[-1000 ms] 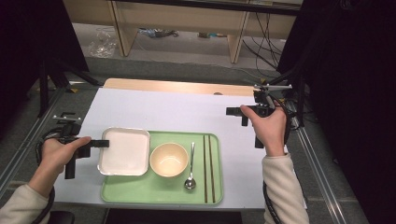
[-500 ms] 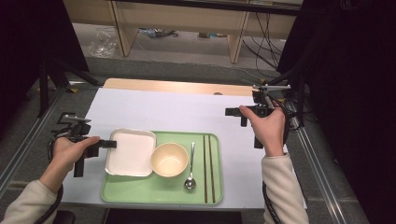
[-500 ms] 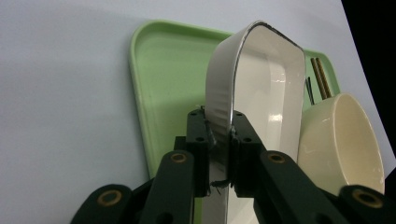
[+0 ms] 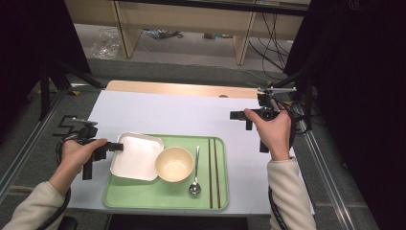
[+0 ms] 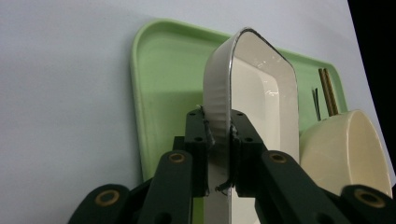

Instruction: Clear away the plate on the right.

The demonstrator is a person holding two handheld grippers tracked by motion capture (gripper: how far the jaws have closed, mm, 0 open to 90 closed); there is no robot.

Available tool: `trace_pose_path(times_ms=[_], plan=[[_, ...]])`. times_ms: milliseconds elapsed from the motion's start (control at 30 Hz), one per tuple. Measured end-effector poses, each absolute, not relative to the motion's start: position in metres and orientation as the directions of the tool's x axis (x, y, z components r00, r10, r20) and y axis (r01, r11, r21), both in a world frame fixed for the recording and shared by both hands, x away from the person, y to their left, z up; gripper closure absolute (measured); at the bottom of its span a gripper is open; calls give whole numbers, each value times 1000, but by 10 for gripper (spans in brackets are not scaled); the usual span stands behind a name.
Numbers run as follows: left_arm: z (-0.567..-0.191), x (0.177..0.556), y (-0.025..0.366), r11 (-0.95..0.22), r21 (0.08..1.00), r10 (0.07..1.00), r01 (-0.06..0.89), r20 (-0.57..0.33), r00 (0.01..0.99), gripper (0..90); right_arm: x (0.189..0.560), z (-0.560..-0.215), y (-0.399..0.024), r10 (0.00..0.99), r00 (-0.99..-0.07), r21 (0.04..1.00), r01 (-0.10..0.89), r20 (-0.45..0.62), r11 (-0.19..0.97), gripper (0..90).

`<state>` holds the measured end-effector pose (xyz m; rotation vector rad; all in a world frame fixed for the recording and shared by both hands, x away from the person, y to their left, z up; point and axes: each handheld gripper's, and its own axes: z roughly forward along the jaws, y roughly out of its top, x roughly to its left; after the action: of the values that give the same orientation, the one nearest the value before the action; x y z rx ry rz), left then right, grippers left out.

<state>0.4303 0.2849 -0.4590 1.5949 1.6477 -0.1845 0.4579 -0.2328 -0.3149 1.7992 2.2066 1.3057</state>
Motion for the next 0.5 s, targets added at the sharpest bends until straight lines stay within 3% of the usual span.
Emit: trace_pose_path(times_ms=[500], plan=[[-468, 428, 279, 151, 430, 811, 890, -569, 137, 757, 459, -317, -231, 814, -345, 590, 807, 466, 4, 523]])
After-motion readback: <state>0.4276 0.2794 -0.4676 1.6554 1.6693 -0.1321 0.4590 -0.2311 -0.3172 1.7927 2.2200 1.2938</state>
